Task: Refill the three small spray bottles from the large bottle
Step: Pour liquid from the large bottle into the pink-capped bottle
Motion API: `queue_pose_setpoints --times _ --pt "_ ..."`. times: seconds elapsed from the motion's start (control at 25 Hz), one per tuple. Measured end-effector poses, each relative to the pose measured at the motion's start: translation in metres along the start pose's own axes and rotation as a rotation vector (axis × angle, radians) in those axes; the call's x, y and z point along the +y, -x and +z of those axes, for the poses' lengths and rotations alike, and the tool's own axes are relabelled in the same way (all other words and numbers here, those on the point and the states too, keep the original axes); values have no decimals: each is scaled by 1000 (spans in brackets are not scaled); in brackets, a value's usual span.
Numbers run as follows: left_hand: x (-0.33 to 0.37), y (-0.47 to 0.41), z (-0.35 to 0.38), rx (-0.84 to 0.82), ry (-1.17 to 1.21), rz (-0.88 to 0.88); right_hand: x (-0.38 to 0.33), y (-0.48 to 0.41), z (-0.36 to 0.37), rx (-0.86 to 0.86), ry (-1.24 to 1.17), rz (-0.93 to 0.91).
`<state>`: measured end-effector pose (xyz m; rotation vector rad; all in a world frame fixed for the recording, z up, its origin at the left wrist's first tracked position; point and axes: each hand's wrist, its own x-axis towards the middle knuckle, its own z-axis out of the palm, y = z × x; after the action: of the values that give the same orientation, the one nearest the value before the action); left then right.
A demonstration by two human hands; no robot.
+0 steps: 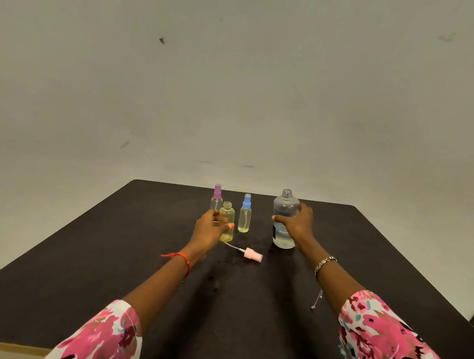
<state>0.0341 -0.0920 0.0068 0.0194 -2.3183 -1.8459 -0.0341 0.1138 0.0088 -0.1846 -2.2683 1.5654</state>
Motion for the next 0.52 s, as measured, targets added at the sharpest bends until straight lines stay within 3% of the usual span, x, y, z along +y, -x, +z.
queue_pose_setpoints --times 0.24,0.52 --pt "19 8 5 11 37 61 -42 19 -16 -74 118 -373" --pt "47 17 6 -2 77 119 -82 30 -31 -106 398 -616"
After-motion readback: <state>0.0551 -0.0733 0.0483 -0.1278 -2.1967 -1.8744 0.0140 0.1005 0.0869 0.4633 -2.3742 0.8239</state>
